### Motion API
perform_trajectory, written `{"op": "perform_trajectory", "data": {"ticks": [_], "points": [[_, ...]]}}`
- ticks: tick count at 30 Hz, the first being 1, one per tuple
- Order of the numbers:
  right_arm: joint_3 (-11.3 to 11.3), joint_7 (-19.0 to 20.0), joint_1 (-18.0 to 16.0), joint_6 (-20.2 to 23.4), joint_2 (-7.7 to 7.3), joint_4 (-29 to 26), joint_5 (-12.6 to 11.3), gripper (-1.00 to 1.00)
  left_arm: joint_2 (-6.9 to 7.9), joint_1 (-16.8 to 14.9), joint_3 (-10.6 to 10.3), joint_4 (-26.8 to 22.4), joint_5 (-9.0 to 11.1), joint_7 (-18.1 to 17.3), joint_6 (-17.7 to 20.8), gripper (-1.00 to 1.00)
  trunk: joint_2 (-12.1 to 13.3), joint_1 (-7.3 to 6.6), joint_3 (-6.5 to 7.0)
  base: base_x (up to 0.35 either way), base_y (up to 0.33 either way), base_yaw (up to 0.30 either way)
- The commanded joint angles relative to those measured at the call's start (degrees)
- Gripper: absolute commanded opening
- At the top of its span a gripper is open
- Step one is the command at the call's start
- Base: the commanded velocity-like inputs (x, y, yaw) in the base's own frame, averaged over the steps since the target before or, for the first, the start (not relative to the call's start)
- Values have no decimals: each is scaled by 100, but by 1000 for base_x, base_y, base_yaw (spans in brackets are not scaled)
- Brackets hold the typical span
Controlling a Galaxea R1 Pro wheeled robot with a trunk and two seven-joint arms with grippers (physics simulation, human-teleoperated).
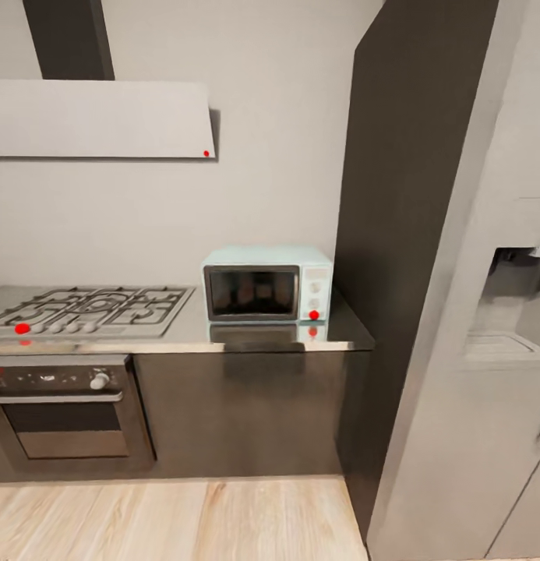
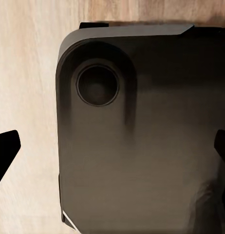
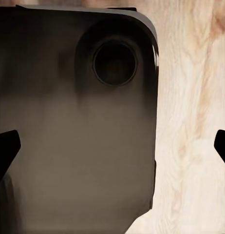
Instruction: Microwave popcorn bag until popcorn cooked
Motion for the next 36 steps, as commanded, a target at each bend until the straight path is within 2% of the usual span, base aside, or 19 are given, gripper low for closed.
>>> {"op": "perform_trajectory", "data": {"ticks": [1, 7, 12, 29, 36], "points": [[-3, 2, -1, -28, -1, 5, -8, 100, -1, -2, 6, -1, 14, -1, -10, 100, -2, 3, -4, 315, -106, 269], [-3, 2, -1, -28, -1, 5, -8, 100, -1, -2, 13, -1, 14, -1, -35, 100, -2, 3, -4, 315, -106, 265], [-3, 2, -1, -20, -1, 5, -16, 100, -2, -2, 13, -1, 4, -1, -50, 100, -2, 3, -4, 246, -68, 69], [-4, 10, -1, -18, 2, 5, -19, 100, -15, -2, 20, -1, -12, -1, -57, 100, -2, 3, -4, 9, -1, 1], [-18, 10, -1, -27, 5, 5, -25, 100, -14, -2, 8, -1, -27, -8, -57, 100, -2, 3, -4, 119, 0, -6]]}}
